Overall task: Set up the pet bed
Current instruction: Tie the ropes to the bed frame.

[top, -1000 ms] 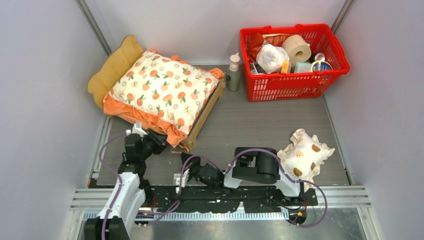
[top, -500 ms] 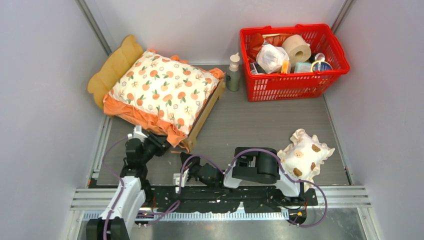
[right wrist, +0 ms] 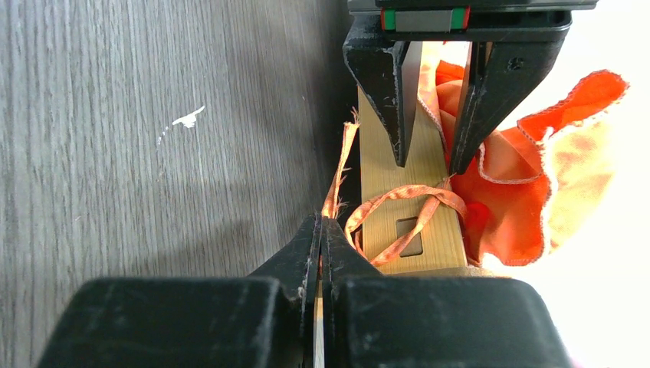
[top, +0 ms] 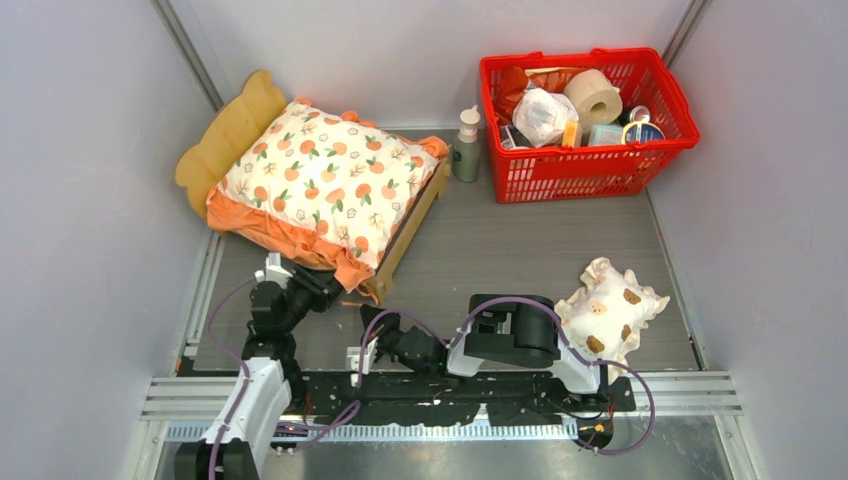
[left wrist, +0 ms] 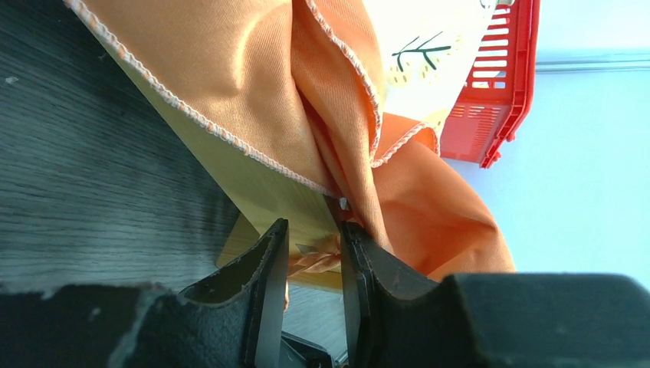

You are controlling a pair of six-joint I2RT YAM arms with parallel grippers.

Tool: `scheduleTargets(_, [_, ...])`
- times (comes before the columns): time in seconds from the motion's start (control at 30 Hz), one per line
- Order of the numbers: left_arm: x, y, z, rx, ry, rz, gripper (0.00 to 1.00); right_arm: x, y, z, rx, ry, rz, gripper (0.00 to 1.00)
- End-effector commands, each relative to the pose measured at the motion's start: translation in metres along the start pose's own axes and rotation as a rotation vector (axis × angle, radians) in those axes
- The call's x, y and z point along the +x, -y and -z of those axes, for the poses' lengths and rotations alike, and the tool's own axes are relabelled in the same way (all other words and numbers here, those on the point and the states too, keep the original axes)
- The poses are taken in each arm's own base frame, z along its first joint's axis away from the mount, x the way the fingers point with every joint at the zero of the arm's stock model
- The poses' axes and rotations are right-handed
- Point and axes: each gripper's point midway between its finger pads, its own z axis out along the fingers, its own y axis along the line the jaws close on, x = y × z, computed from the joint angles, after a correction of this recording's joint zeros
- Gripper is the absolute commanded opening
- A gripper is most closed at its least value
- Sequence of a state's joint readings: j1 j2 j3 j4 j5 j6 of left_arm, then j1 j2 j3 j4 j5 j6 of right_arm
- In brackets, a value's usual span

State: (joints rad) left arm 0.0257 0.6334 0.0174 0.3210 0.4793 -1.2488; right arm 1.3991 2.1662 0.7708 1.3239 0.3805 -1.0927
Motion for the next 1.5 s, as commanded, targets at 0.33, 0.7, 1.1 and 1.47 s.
scheduleTargets(0.33, [-0.011, 0.024, 0.002, 0.107, 0.040, -0.079, 0.35, -0.016, 0.024, -0.004, 0.090, 0.047, -0.041, 0.05])
scheduleTargets(0.7, [-0.004, 0.020, 0.004, 0.105, 0.016, -0.095, 0.34, -0.016, 0.026, -0.004, 0.106, 0.044, -0.042, 0.05])
scheduleTargets(1.1, [0.000, 0.013, 0.003, 0.079, -0.001, -0.088, 0.30, -0.023, 0.026, -0.009, 0.105, 0.059, -0.040, 0.05])
scheduleTargets(1.47, [0.008, 0.003, 0.004, 0.062, -0.021, -0.060, 0.30, -0.021, 0.025, -0.008, 0.107, 0.054, -0.041, 0.05])
